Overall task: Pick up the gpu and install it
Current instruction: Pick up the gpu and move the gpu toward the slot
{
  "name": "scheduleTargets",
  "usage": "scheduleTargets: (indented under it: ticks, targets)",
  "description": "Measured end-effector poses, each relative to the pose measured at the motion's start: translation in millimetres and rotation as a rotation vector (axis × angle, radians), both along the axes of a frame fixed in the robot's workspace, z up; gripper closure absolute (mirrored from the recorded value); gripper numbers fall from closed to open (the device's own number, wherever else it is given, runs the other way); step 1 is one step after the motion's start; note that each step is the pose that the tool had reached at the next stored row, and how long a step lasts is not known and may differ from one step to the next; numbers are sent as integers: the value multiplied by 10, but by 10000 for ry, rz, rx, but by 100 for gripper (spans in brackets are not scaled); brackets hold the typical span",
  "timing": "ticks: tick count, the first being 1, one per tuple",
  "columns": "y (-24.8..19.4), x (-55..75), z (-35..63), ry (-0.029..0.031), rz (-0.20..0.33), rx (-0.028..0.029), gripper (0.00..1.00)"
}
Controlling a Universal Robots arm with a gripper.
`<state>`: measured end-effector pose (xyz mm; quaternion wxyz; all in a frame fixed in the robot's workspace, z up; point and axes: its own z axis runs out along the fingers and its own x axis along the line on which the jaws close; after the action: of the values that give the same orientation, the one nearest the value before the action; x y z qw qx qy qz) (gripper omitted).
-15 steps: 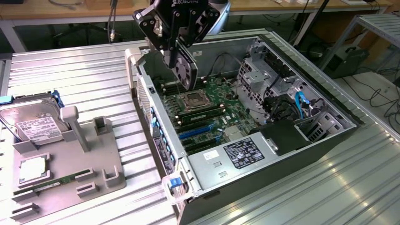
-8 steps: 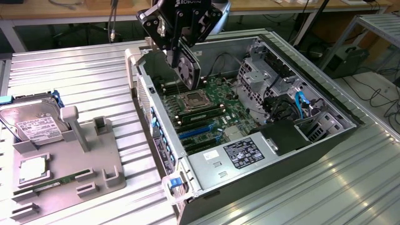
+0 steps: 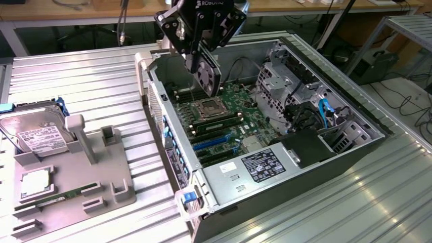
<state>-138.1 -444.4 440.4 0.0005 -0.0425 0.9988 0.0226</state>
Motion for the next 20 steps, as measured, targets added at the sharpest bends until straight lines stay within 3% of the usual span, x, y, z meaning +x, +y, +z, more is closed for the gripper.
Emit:
scheduleTargets:
  ticks: [20]
  targets:
    - [1, 162, -21, 0, -184, 0, 73]
